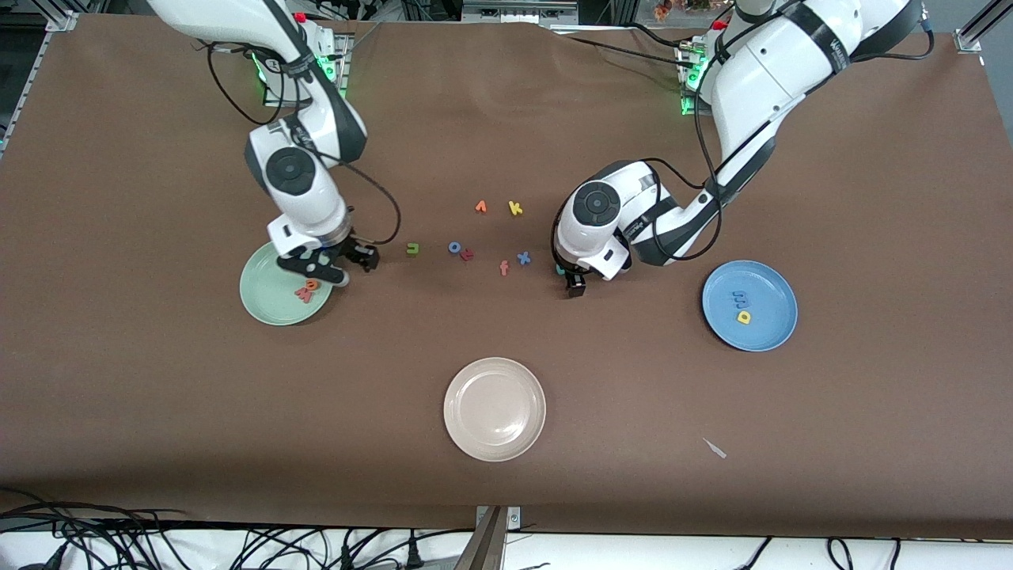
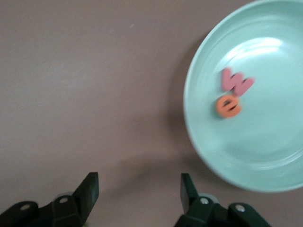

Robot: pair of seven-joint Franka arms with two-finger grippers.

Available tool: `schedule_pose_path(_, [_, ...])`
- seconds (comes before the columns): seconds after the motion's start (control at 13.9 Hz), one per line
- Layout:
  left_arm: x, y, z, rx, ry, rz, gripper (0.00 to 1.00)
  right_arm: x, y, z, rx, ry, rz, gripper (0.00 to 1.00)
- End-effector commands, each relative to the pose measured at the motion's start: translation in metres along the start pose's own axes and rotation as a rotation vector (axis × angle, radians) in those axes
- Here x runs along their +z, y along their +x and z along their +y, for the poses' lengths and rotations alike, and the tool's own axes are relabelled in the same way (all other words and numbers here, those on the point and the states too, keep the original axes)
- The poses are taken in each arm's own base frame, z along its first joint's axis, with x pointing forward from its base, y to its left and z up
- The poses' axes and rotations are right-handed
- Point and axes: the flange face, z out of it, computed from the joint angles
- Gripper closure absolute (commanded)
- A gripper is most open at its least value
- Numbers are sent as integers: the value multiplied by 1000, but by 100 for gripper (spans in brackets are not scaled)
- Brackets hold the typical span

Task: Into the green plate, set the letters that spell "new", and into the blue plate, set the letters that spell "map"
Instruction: 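Grasp the teal p with the left gripper while the right gripper grasps the green n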

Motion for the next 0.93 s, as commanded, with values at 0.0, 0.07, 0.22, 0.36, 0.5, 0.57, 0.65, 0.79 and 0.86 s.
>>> schedule_pose_path(0.0, [5,-7,-4,8,-35,13,6,7,-16,-23,70,19,-6,22])
schedule_pose_path(0.07, [5,-8,-4,8,-34,12,13,12,-24,-33,97,29,-4,22])
schedule_pose_path(0.22, [7,-7,-4,-9,-32,13,48,20,-48,-61,134,68,6,22])
schedule_pose_path(0.36, [9,-4,-2,-14,-31,20,57,27,-59,-79,155,73,3,22])
schedule_pose_path(0.5, [9,-5,-3,-13,-31,19,68,30,-63,-81,149,71,2,22])
schedule_pose_path(0.57, [9,-4,-3,-14,-31,21,78,32,-63,-81,148,70,2,22])
schedule_pose_path(0.65, [9,-4,-3,-14,-30,23,86,35,-64,-80,146,70,2,22])
schedule_pose_path(0.79, [9,-4,-3,-11,-31,25,100,40,-65,-77,144,67,1,22])
schedule_pose_path(0.86, [10,-3,-2,-12,-31,26,100,41,-65,-76,141,64,3,23])
